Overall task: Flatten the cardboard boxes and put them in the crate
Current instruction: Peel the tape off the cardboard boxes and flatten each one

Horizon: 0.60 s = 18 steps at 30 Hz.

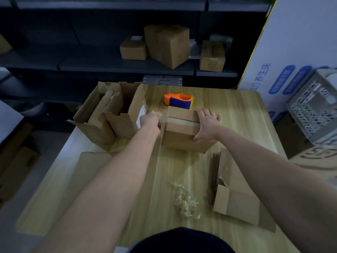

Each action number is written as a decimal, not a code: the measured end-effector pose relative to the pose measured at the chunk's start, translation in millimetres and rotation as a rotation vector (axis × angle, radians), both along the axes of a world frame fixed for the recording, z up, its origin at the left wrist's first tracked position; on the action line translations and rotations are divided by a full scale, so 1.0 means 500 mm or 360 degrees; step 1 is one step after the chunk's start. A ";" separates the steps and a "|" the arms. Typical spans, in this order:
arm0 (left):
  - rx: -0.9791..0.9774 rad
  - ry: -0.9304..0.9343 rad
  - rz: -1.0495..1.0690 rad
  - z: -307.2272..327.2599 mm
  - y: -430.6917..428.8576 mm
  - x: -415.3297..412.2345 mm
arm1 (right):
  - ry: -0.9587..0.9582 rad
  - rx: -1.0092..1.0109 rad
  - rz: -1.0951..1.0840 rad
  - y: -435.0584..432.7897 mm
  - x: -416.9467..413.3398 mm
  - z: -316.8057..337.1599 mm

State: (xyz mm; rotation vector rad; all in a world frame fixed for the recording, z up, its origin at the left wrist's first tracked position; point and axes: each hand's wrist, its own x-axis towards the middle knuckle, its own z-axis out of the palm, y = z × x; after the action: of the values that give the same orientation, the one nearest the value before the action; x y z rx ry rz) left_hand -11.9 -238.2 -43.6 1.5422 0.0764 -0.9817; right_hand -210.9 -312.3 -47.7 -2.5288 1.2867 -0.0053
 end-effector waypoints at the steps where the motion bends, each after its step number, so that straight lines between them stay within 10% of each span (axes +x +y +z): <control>1: 0.0004 -0.0019 0.0033 0.007 0.011 0.010 | -0.0014 0.0013 -0.0039 -0.003 -0.015 0.000; 8: 0.0010 -0.0343 -0.0030 -0.010 0.060 0.051 | -0.0166 -0.0047 -0.0650 -0.015 -0.105 0.013; 18: 0.0167 -0.0832 -0.1451 -0.163 0.183 -0.177 | -0.0481 -0.0065 -0.0795 0.028 -0.118 0.017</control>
State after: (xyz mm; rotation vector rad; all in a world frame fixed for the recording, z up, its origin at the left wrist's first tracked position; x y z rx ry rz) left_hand -100.2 -146.7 -125.0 1.9166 -1.0337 -1.2223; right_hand -270.0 -298.3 -39.2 -2.0644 1.7487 -0.5032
